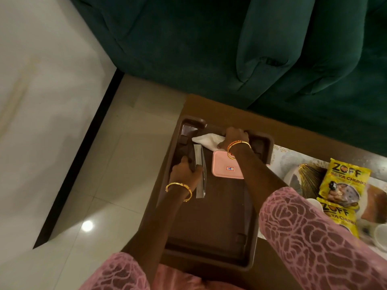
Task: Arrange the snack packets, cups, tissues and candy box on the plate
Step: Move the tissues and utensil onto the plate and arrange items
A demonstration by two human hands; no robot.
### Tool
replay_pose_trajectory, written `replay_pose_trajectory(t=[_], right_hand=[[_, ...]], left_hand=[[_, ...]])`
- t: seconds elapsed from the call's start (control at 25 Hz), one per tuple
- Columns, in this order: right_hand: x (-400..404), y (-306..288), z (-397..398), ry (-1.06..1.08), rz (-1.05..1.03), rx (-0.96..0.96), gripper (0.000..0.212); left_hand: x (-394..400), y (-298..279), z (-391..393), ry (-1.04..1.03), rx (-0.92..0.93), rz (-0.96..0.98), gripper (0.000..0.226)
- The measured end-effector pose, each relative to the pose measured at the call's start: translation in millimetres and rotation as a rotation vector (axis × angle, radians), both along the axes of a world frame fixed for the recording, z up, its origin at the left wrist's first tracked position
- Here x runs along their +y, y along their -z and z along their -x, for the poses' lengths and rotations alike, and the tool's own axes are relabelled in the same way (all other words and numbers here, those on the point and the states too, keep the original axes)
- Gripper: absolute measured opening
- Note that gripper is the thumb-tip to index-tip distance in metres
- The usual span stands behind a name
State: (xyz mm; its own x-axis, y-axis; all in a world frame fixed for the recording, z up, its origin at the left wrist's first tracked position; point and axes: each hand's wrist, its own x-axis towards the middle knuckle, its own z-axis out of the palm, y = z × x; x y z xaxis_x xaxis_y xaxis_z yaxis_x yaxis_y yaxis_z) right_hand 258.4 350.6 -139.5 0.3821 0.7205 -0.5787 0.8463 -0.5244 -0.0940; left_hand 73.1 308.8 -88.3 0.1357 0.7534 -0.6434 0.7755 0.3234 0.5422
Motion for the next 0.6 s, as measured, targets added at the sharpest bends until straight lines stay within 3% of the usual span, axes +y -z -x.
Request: replay_pose_trajectory(t=[0.12,0.28,0.6], right_hand=[[-0.2,-6.4,0.7,0.009,-0.02,0.023,0.047],[0.4,-37.1,-1.5,0.071,-0.118,0.155,0.044],[-47.8,-155.8,38.0,0.29,-0.444,0.241,0.046]], left_hand=[[-0.8,-0.5,-1.0,-0.007,0.018,-0.01,0.018],[-5.2,-0.4,-0.3,-0.014,0.075,-0.013,0.029],[-33.9,-16.4,-10.6,-0.088,0.129,0.037,0.03]])
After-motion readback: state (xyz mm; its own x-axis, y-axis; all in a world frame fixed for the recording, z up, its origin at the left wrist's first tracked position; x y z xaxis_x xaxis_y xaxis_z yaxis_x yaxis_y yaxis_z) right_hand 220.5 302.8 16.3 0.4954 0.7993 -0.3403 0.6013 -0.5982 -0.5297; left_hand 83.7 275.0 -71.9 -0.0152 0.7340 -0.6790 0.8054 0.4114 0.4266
